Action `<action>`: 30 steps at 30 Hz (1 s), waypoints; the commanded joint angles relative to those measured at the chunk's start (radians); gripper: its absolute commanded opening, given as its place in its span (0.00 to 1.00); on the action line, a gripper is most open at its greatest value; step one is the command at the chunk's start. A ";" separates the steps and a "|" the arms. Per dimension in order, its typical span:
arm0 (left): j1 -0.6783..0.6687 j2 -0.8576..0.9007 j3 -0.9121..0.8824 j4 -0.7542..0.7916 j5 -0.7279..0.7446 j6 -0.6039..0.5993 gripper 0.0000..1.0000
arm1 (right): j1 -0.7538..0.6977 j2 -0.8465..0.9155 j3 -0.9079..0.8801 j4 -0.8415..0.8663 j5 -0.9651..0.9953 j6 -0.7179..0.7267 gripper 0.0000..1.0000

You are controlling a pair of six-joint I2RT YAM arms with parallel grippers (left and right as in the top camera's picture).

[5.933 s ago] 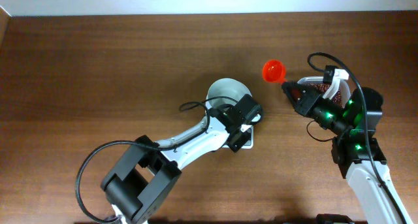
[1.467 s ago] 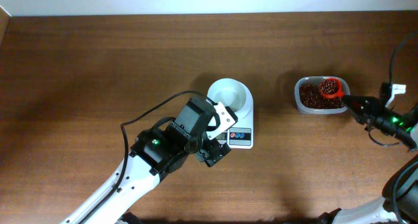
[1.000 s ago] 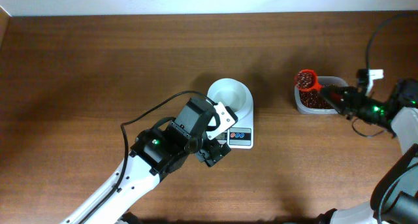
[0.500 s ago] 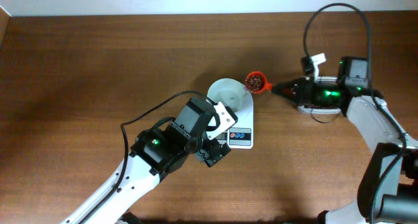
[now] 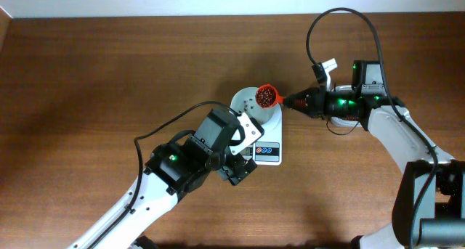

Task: Scoop item into bowl and weigh 50g on scale
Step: 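Move the scoop over the white bowl and tip beans in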

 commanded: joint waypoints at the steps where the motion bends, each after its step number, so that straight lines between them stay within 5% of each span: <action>1: 0.005 -0.012 -0.003 0.001 0.011 -0.010 0.99 | 0.005 -0.023 0.004 0.010 0.029 -0.035 0.04; 11: 0.005 -0.012 -0.003 -0.001 0.011 -0.010 0.99 | 0.082 -0.023 0.004 0.010 0.223 -0.136 0.04; 30: 0.005 -0.012 -0.003 -0.001 0.011 -0.010 0.99 | 0.127 -0.023 0.004 0.036 0.311 -0.652 0.04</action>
